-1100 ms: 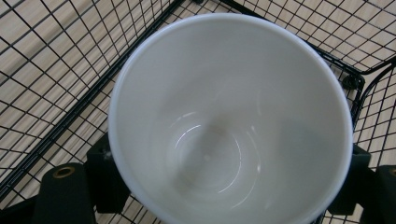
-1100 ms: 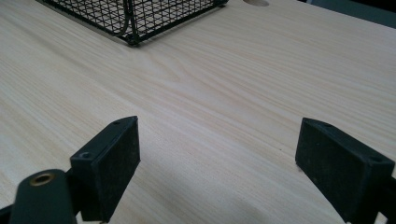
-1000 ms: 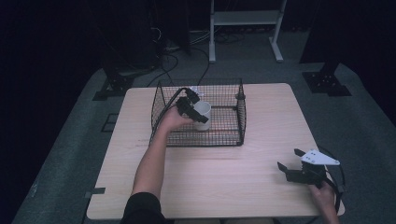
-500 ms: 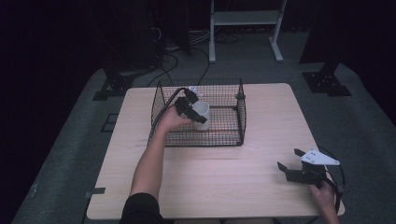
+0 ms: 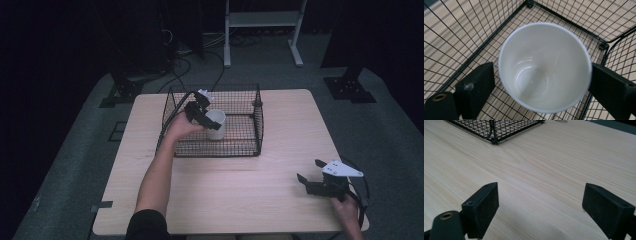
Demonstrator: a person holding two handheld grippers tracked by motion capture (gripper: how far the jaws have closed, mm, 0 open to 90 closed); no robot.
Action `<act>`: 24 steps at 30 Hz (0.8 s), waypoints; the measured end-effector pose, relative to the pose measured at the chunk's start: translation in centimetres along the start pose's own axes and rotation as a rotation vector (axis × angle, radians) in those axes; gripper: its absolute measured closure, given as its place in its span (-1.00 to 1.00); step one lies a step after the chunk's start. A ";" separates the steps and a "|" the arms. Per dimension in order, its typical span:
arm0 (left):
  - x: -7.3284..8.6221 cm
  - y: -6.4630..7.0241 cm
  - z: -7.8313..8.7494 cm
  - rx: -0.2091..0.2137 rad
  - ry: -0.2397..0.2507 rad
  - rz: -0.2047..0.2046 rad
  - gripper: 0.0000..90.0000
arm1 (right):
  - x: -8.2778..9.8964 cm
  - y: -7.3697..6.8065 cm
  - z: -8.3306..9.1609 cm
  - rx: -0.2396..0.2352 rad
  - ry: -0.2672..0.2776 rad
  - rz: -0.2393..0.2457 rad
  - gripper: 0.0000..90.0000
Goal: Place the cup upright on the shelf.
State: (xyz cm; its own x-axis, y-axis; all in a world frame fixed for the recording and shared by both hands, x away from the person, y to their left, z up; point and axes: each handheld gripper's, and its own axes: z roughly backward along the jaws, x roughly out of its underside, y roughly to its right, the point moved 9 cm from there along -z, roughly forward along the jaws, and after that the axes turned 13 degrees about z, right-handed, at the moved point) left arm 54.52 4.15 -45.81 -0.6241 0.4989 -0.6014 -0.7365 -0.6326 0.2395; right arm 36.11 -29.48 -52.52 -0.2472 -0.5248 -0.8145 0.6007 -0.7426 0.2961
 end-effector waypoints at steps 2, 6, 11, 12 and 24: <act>-0.1 0.2 0.4 -0.005 0.007 -0.007 -0.83 | 0.0 0.0 0.0 0.000 -0.001 0.000 -0.71; -0.3 0.4 0.7 -0.009 0.012 -0.016 -0.83 | 0.0 0.0 0.0 -0.001 -0.001 0.002 -0.71; -0.4 0.6 1.3 -0.023 0.027 -0.025 -0.84 | 0.0 0.0 0.0 -0.001 -0.001 0.000 -0.71; -0.4 0.7 1.5 -0.022 0.029 -0.027 -0.84 | 0.0 0.0 0.0 -0.001 0.000 0.000 -0.71; -0.3 1.6 3.7 -0.033 0.063 -0.043 -0.84 | 0.0 0.0 0.0 0.002 -0.001 0.001 -0.71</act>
State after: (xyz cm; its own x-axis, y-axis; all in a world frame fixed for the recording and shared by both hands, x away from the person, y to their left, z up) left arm 52.57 5.18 -42.44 -0.5734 0.4882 -0.6579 -0.7528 -0.6309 0.1880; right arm 36.12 -29.46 -52.52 -0.2471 -0.5263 -0.8136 0.5997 -0.7426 0.2982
